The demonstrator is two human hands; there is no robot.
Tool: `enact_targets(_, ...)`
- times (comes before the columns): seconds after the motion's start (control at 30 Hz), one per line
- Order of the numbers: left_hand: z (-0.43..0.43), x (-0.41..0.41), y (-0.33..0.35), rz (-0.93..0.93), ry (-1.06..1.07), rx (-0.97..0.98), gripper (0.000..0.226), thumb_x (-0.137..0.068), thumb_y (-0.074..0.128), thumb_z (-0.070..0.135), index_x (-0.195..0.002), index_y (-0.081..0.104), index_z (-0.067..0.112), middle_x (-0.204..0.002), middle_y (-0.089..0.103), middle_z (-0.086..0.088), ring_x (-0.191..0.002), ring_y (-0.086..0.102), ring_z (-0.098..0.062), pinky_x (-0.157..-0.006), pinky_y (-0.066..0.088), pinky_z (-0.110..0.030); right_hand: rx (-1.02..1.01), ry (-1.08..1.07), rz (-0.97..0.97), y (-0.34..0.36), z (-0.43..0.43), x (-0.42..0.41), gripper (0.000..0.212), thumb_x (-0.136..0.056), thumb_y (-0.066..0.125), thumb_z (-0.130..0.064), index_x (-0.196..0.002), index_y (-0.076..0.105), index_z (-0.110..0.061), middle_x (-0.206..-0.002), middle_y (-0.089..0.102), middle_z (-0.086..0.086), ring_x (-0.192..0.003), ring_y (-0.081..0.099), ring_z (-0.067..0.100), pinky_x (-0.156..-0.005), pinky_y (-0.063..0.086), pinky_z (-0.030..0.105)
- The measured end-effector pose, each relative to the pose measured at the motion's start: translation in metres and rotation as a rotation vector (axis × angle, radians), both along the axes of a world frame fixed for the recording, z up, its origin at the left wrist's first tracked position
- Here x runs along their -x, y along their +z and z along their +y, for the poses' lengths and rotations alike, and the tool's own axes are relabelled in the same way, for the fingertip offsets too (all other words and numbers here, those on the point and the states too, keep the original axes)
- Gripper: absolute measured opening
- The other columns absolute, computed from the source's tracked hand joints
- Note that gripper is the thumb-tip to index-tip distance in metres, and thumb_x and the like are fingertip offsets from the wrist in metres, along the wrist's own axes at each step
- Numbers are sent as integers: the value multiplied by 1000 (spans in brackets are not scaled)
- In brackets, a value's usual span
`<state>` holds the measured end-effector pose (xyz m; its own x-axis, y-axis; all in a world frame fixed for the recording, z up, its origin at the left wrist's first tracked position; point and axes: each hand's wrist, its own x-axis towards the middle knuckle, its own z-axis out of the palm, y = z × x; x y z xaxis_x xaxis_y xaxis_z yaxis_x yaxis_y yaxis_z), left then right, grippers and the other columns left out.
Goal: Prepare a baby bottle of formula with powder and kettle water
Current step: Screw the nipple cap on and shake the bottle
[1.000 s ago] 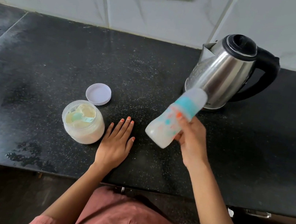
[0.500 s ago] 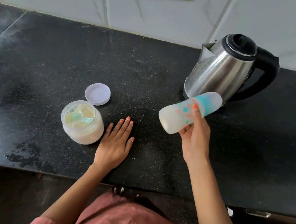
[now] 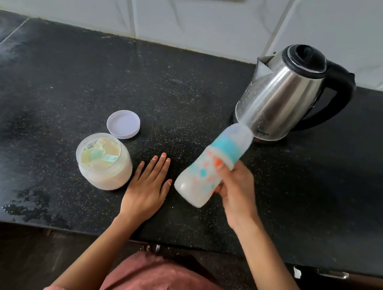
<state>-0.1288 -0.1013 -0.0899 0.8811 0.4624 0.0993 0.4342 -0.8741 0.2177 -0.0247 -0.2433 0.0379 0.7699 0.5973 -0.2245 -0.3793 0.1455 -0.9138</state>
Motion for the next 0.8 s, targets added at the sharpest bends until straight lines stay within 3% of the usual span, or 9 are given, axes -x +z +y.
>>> enact_targets(0.1, -1, 0, 1, -9, 2, -3, 54, -92, 29, 34, -135, 45, 5, -141, 43, -10, -128, 43, -27, -107, 13, -35, -51, -39, -34, 3, -2, -5, 58, -43, 83, -51, -89, 67, -21, -85, 74, -7, -84, 69, 10, -63, 55, 24)
enact_targets(0.17, -1, 0, 1, -12, 13, 14, 54, -93, 27, 34, -136, 44, 6, -143, 42, -8, -130, 41, -25, -108, 11, -34, -190, -196, 98, 10, -1, -18, 48, -55, 75, -45, -96, 63, -22, -90, 72, -6, -87, 67, 9, -64, 55, 23)
enact_targets(0.23, -1, -1, 1, -3, 13, 21, 54, -94, 27, 34, -136, 43, 7, -143, 41, -8, -130, 40, -25, -108, 11, -34, -206, -245, 116, 13, 1, -21, 36, -65, 64, -34, -100, 60, -23, -94, 68, -5, -88, 66, 8, -65, 56, 23)
enact_targets(0.3, 0, -1, 0, 6, 11, 13, 54, -93, 28, 34, -136, 44, 6, -142, 43, -9, -129, 43, -26, -107, 13, -35, -81, -116, 13, 10, 3, -10, 34, -65, 73, -31, -96, 62, -21, -88, 70, -5, -83, 67, 8, -65, 56, 26)
enact_targets(0.4, 1, 1, -2, 33, -14, -26, 55, -90, 31, 34, -136, 43, 5, -142, 42, -10, -128, 43, -27, -106, 13, -36, 24, 114, -133, 3, 2, 6, 47, -49, 84, -39, -89, 66, -22, -83, 73, -8, -81, 68, 7, -65, 54, 23)
enact_targets(0.57, -1, -1, 1, 0, 18, 18, 54, -93, 27, 34, -136, 43, 6, -143, 42, -8, -130, 41, -25, -108, 11, -34, -179, -261, 165, 11, 6, -17, 21, -78, 60, -25, -98, 61, -20, -88, 70, -7, -83, 66, 8, -60, 54, 20)
enact_targets(0.63, -1, -1, 1, 5, 12, 16, 54, -93, 27, 34, -136, 44, 6, -142, 42, -8, -129, 42, -25, -107, 12, -35, -133, -192, 129, 11, 6, -12, 21, -77, 62, -23, -98, 61, -20, -86, 71, -7, -81, 68, 6, -61, 54, 21)
enact_targets(0.73, 1, 0, -3, 29, -11, -18, 55, -91, 30, 34, -135, 44, 5, -142, 42, -10, -128, 44, -27, -106, 14, -36, 53, 90, -75, 5, 1, 5, 39, -56, 79, -25, -91, 65, -20, -79, 73, -10, -80, 68, 7, -61, 54, 20)
enact_targets(0.8, 1, 0, -3, 25, -15, -29, 55, -94, 26, 36, -135, 44, 5, -142, 42, -10, -128, 43, -27, -106, 14, -37, 40, 88, -100, 6, -1, 3, 39, -54, 77, -28, -91, 65, -20, -79, 73, -10, -79, 68, 7, -61, 53, 20)
